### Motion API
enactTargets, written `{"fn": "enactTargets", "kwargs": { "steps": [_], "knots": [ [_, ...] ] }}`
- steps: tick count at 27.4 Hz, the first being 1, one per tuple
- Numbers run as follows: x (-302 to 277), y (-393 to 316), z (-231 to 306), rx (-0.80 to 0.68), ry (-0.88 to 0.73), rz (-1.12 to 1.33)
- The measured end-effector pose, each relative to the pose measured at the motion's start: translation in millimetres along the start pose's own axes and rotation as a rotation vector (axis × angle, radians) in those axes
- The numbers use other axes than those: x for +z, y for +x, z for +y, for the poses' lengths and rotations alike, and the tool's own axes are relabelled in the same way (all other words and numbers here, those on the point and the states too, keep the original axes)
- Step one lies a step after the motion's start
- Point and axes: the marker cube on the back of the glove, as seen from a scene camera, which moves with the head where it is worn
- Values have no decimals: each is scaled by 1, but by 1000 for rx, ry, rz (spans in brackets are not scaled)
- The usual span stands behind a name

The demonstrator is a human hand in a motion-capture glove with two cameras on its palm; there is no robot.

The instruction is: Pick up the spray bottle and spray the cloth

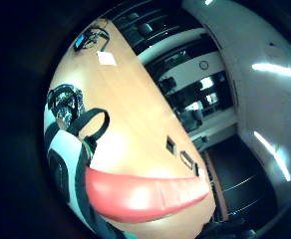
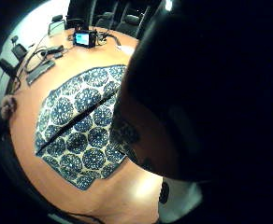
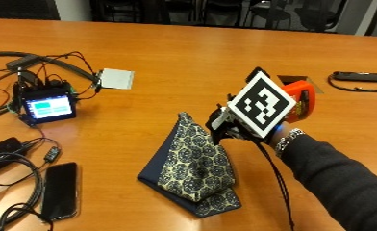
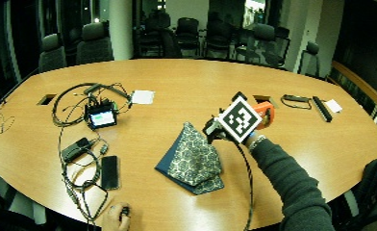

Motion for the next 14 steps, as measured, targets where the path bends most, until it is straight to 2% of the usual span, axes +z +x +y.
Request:
{"fn": "enactTargets", "kwargs": {
  "steps": [7,14],
  "knots": [
    [5,-16,14,-15,-49,-27],
    [-5,-5,4,53,-10,-54]
  ]
}}
